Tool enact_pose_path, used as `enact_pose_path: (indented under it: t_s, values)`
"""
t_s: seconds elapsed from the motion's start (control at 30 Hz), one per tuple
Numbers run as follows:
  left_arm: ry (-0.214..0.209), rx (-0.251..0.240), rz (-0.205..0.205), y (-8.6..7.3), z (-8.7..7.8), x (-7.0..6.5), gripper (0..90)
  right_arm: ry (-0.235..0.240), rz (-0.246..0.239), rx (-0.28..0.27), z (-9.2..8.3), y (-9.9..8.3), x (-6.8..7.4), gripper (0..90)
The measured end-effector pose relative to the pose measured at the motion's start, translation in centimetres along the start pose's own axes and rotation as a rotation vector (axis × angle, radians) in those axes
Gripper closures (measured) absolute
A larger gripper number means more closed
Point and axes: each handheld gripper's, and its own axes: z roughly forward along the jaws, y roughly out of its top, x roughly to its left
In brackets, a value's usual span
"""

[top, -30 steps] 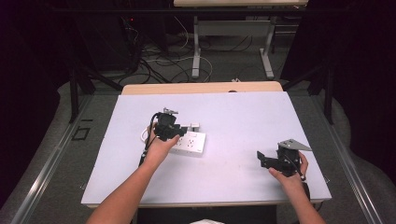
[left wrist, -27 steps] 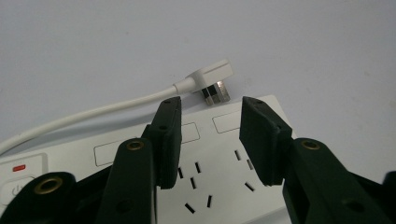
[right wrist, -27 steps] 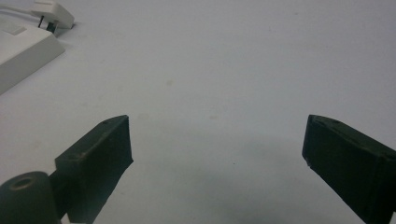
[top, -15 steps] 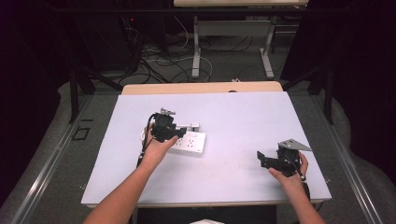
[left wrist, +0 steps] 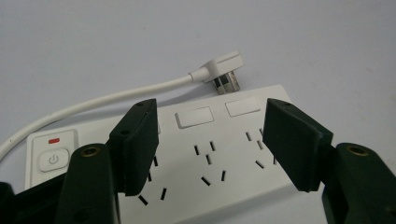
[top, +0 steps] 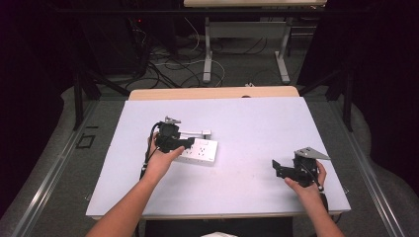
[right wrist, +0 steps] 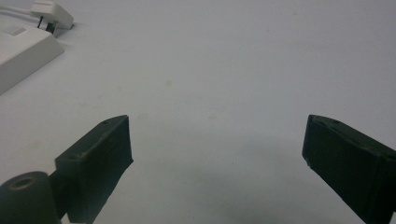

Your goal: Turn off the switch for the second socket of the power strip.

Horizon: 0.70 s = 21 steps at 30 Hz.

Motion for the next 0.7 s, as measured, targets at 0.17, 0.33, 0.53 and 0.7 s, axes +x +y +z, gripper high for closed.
enact_pose_path:
  t_s: [0.17, 0.33, 0.53, 0.7]
  values:
    - [0.005, 0.005, 0.016, -0.4, -0.5, 0.4, 31.3, -0.002, -0.001, -0.003, 0.0, 0.0, 0.0, 7.6]
    - [-0.011, -0.029, 0.03, -0.8, -1.0, 0.8, 30.9, 0.0, -0.001, 0.0, 0.0, 0.0, 0.0, 7.6]
    - [-0.008, -0.053, 0.043, -1.0, -1.8, 1.2, 28.9, 0.001, -0.006, 0.0, 0.0, 0.0, 0.0, 7.6]
    - [-0.01, -0.068, 0.018, -1.3, -2.5, 1.5, 28.2, 0.001, -0.005, -0.001, 0.0, 0.0, 0.1, 7.6]
